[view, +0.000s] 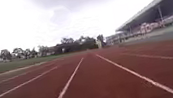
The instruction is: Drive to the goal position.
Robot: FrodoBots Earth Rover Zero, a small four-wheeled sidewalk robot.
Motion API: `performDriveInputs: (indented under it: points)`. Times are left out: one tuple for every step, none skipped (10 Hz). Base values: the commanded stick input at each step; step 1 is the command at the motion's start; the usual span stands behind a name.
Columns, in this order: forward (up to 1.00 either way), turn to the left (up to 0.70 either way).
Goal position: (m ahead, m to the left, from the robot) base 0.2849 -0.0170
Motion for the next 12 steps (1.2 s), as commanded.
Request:
performDriveInputs:
  points:
    - [0.45, -0.27]
    - [0.45, -0.27]
    - [0.45, -0.27]
    - [0.45, -0.27]
    - [0.45, -0.27]
    - [0.45, -0.27]
    - [0.45, -0.27]
    - [0.45, -0.27]
    - [0.45, -0.27]
    - [0.45, -0.27]
    - [0.45, -0.16]
    - [0.45, 0.0]
